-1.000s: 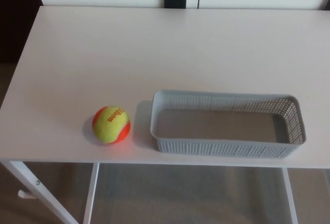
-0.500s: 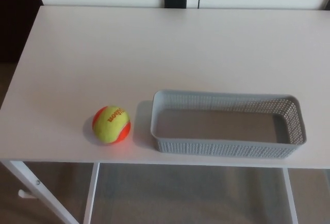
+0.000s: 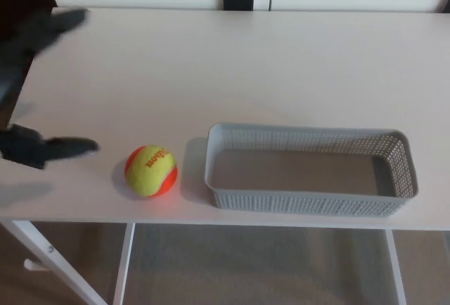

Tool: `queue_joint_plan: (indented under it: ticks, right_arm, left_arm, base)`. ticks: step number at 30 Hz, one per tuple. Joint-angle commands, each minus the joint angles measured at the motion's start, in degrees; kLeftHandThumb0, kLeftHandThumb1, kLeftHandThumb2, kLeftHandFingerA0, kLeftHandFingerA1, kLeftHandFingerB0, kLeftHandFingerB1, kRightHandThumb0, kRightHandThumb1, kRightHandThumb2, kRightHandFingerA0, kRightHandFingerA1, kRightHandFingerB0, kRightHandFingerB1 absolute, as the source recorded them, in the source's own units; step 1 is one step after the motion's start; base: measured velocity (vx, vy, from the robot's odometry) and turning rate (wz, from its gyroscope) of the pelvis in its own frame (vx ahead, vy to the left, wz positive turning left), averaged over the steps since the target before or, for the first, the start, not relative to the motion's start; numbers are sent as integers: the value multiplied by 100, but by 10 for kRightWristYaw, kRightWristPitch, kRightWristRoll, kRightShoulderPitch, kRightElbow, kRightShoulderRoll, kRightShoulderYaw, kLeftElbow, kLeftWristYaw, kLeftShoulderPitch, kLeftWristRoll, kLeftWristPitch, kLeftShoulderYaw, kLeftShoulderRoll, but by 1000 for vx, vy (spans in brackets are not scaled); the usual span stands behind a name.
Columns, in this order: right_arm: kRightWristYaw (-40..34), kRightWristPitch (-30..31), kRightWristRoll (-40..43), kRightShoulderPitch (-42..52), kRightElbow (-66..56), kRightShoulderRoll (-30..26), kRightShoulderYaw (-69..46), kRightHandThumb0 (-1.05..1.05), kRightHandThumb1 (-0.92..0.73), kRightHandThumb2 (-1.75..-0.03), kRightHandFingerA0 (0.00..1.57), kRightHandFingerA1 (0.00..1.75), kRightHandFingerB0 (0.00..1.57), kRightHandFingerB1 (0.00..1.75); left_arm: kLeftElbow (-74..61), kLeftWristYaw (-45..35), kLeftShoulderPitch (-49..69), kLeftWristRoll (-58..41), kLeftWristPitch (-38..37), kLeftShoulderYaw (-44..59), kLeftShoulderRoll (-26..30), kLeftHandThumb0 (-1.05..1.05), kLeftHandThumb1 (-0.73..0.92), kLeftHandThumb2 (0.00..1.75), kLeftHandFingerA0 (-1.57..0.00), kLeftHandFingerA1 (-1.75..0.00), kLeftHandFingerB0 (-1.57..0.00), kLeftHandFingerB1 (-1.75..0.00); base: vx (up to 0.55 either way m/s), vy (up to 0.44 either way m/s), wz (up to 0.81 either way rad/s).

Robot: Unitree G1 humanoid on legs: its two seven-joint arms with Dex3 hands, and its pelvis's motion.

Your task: The robot walk towards a table in front and uses its left hand to pickup a tennis ball on the left side and put it in a container on the right hand side

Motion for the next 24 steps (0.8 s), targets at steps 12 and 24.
queue_joint_plan:
  ticks: [12,24]
  right_arm:
    - [13,15,8,-7,-17,-16,-2,-74,-30,-69,64,52,51,46]
    - [-27,34,-4,-44,-15,16,15,-50,-45,-75,45,53,32,46]
  left_arm:
    - [-51,-70,-37,189,138,-157,21,-43,31,72,-1,-32,-6,-32]
    - [-40,-54,-38,261,146,-182,1,-48,34,73,-2,-35,-5,-33]
  base:
    - [0,0,0]
    - [0,0,0]
